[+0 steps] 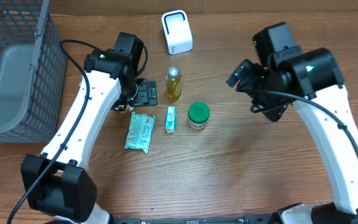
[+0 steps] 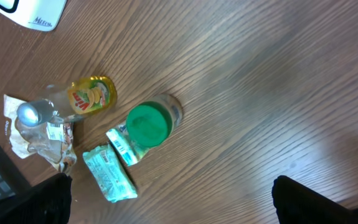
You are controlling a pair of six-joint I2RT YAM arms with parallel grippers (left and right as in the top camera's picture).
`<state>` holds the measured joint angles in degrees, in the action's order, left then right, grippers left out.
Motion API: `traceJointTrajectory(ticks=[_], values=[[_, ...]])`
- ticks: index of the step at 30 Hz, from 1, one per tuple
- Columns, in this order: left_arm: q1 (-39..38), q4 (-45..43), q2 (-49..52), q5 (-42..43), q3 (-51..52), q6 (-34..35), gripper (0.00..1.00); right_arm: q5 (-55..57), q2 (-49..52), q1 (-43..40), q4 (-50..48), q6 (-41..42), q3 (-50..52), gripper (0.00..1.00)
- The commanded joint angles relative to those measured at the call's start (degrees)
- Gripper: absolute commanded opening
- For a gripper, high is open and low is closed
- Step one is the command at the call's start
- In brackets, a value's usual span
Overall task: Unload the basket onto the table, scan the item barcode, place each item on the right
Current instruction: 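Move the right gripper over the green-lidded jar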
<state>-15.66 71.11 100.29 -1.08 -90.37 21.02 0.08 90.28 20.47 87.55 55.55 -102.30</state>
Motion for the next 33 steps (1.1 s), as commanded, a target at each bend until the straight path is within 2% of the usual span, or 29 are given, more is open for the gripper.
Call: traceJointTrajectory(ticks=[1,13,33], values=[[0.26,-0.02,-0.22,0.26,-0.15,0.39,0.99,3.39,0.28,3.34,-0.44,7.74,-0.02,1.00],[0.26,-0.02,-0.22,0.26,-0.15,0.39,0.99,2.62,9.94,10.86,-4.63,9.20,-0.02,1.00],[0.26,-0.02,-0.22,0.26,-0.15,0.39,1.00,0.31,22.05,11.41,-8.26,9.18,-0.02,1.00]])
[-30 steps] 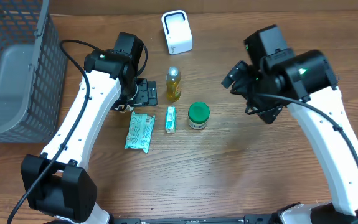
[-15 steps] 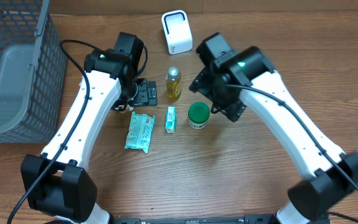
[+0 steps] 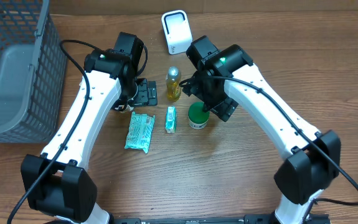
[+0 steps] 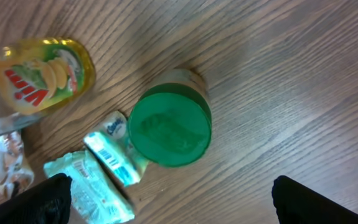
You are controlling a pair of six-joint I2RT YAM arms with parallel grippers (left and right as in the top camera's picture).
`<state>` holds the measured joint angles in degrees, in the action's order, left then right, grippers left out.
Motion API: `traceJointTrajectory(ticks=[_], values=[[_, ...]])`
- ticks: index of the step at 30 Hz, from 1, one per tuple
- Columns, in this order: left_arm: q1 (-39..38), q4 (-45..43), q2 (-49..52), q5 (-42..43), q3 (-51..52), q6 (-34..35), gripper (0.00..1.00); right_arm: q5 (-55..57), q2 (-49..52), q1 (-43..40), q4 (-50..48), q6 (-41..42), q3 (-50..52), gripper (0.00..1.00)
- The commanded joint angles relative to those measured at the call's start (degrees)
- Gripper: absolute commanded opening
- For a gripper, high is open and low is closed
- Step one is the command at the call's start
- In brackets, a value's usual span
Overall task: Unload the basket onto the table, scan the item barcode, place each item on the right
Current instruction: 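Move the right gripper over the green-lidded jar, then lower the right gripper around the green-lidded jar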
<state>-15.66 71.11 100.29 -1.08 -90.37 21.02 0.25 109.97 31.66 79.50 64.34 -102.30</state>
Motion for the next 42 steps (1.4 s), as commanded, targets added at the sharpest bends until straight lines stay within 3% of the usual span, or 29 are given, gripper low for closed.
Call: traceJointTrajectory(ticks=[1,42], values=[[0.26,-0.02,-0.22,0.26,-0.15,0.39,1.00,0.11,2.95,0.22,-0.39,0.39,-0.02,1.00],[0.26,-0.02,-0.22,0.26,-0.15,0.39,1.00,1.18,10.51,2.58,-4.46,0.42,1.66,1.00]])
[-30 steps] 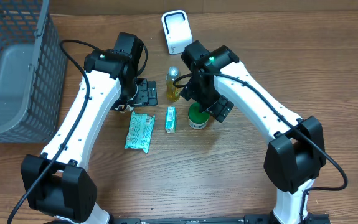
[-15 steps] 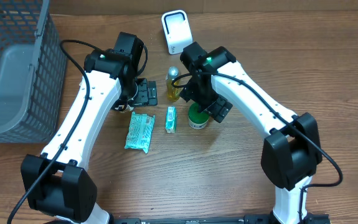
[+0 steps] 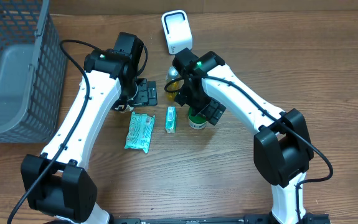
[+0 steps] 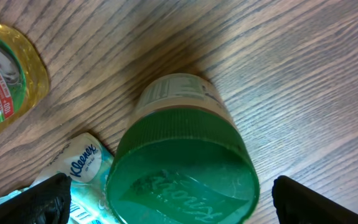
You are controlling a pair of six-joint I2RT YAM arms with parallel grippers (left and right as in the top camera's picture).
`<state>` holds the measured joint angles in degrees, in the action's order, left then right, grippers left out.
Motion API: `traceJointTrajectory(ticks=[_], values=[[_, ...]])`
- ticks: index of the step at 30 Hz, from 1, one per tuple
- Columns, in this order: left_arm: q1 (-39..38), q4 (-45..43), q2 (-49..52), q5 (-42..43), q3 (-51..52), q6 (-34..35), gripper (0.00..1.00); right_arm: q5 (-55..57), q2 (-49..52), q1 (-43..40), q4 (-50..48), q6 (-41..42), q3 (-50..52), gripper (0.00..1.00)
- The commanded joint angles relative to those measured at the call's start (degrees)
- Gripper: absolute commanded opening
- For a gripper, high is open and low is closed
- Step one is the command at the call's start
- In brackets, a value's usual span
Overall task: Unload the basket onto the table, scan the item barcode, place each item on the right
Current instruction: 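Lower the right gripper around the green-lidded jar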
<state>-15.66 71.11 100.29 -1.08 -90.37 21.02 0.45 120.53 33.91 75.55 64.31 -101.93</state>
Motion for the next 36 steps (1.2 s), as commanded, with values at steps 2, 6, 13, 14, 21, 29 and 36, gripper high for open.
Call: traceJointTrajectory(ticks=[2,6,13,14,21,29,36], values=[[0.26,-0.02,-0.22,0.26,-0.15,0.37,1.00,0.98,-0.04,0.33,-1.64,0.42,2.78,1.00],[0.26,-0.02,-0.22,0.26,-0.15,0.39,0.99,0.98,-0.04,0.33,-4.09,0.44,5.40,1.00],[0.26,-0.02,-0.22,0.26,-0.15,0.37,1.00,1.29,-0.04,0.31,-6.23,0.42,6.10,1.00],[0.26,-0.02,-0.22,0.26,-0.15,0.37,1.00,1.79,-0.04,0.24,-7.06,0.39,6.10,1.00],[0.26,-0.02,-0.22,0.26,-0.15,0.39,1.00,4.02,-0.04,0.11,-8.41,0.24,6.10,1.00],[0.26,-0.02,-0.22,0.26,-0.15,0.37,0.99,4.02,-0.04,0.11,-8.20,0.15,6.10,1.00],[0.26,-0.02,-0.22,0.26,-0.15,0.37,1.00,4.02,-0.04,0.11,-8.22,0.15,6.10,1.00]])
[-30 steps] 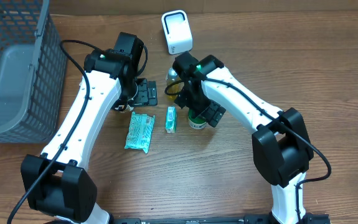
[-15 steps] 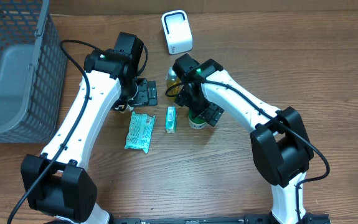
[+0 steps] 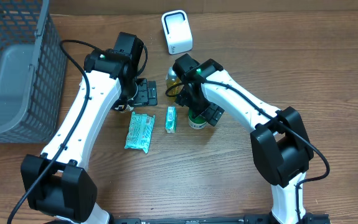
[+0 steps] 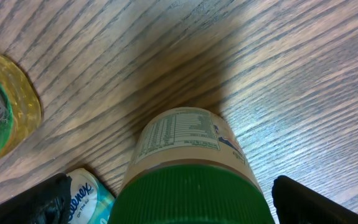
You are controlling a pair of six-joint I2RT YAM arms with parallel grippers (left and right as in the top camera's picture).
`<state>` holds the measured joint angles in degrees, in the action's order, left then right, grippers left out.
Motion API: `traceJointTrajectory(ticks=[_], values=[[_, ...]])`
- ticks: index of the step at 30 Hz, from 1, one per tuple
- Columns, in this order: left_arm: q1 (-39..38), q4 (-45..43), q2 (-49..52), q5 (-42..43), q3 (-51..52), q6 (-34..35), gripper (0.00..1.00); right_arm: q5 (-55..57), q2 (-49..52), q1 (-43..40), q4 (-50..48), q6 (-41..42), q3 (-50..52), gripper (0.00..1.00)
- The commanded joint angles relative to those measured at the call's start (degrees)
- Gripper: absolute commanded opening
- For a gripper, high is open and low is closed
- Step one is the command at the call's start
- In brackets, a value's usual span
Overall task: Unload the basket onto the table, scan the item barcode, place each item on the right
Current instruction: 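Lower the right gripper around the green-lidded jar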
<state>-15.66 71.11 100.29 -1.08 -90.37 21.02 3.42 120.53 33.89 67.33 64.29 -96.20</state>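
Observation:
A jar with a green lid [image 4: 191, 186] and a tan label stands on the wooden table [image 4: 303, 74]. In the overhead view the jar [image 3: 197, 122] is mostly hidden under my right gripper [image 3: 197, 112]. That right gripper [image 4: 169, 202] is open and low around the jar, one dark finger [image 4: 315, 202] on each side of the lid and a gap on the left. The white scanner [image 3: 177, 31] stands at the back. My left gripper [image 3: 142, 93] rests left of the yellow bottle [image 4: 1, 112]; its jaws are unclear from above.
A Kleenex tissue pack [image 3: 170, 119] lies just left of the jar, and a green packet [image 3: 140, 132] lies further left. A grey wire basket [image 3: 10, 68] fills the far left of the table.
My right gripper has come lower over the jar; the lid now fills the bottom of the right wrist view and the label faces the camera. The left arm has not moved.
My right gripper was first high at the right of the table, far from the items. It then hung over the green-lid jar, and later closer above it. Now its open fingers straddle the lid. The left arm stayed still throughout.

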Motion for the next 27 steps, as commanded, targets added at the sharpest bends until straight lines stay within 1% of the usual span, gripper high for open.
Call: traceJointTrajectory(ticks=[1,15,16,21,23,27], values=[[0.26,-0.02,-0.22,0.26,-0.15,0.37,1.00,1.03,-0.04,0.13,0.00,0.20,0.37,1.00],[0.26,-0.02,-0.22,0.26,-0.15,0.39,1.00,1.03,-0.04,0.13,0.70,0.17,0.37,1.00],[0.26,-0.02,-0.22,0.26,-0.15,0.37,1.00,1.03,-0.04,0.13,1.36,0.20,0.37,0.96],[0.26,-0.02,-0.22,0.26,-0.15,0.39,1.00,1.01,-0.04,0.17,3.37,0.17,0.37,0.87],[0.26,-0.02,-0.22,0.26,-0.15,0.37,1.00,1.03,-0.04,0.17,3.69,0.20,0.37,0.81],[0.26,-0.02,-0.22,0.26,-0.15,0.39,1.00,1.03,-0.04,0.17,3.63,0.20,0.37,0.80]])
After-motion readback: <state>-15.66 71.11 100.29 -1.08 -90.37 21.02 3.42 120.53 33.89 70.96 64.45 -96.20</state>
